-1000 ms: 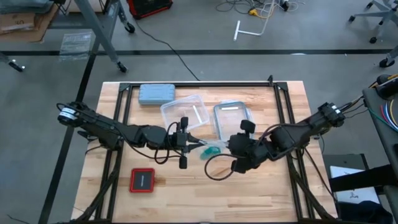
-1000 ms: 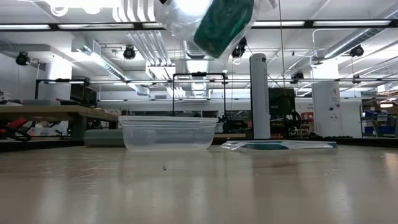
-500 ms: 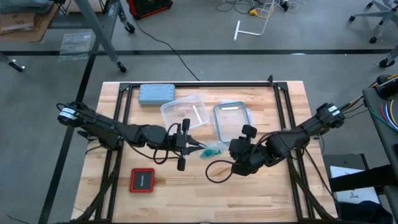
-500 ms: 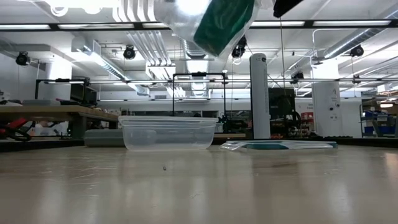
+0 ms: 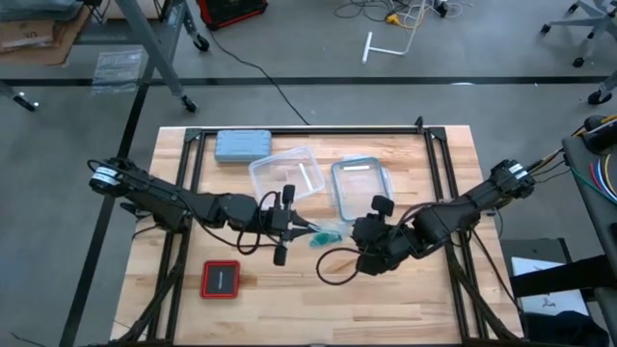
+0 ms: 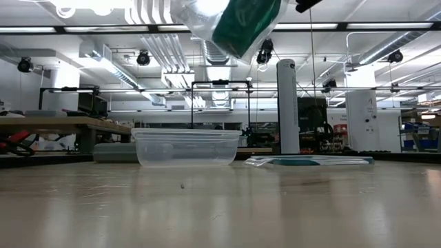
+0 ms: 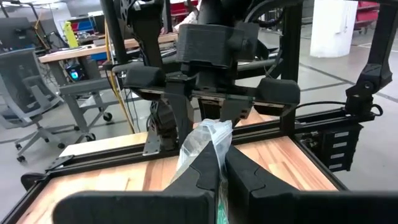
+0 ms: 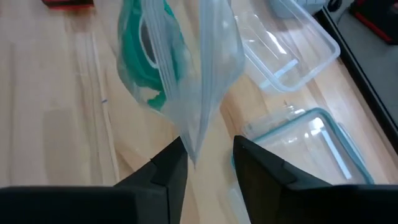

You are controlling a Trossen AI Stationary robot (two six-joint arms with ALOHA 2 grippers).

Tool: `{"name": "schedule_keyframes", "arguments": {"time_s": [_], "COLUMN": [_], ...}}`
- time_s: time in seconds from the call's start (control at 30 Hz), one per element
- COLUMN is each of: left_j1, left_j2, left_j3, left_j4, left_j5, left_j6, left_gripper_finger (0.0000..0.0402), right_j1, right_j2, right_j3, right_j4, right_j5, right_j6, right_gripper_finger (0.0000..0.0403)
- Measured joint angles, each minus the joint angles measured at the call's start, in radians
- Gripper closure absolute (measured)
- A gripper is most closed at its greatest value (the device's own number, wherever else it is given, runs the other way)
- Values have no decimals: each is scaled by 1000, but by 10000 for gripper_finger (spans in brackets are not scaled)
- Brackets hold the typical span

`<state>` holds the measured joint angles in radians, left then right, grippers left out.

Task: Roll bandage
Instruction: Close the transparent zip bag

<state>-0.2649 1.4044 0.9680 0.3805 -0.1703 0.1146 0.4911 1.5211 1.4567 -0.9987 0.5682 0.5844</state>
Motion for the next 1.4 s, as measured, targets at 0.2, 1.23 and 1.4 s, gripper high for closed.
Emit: {"name": "schedule_keyframes", "arguments": {"time_s": [0.2,1.23,1.4], "left_j1": [0,-1,0], "left_j2": [0,0,0], "left_j3": [0,0,0], "left_j4": [-1,-59,-35], "left_j5": [77,132,22], "left_j6": [0,34,12], "left_gripper_finger": [401,401,401], "right_j1": [0,-12,-11], "right_j2": [0,5,3], "right_j3": [0,72,91], "right_j4": [14,9,-39], "right_j5": [-3,-472,-476], "right_j6": [-9,-31,5], "right_gripper_finger": [339,391,334]}}
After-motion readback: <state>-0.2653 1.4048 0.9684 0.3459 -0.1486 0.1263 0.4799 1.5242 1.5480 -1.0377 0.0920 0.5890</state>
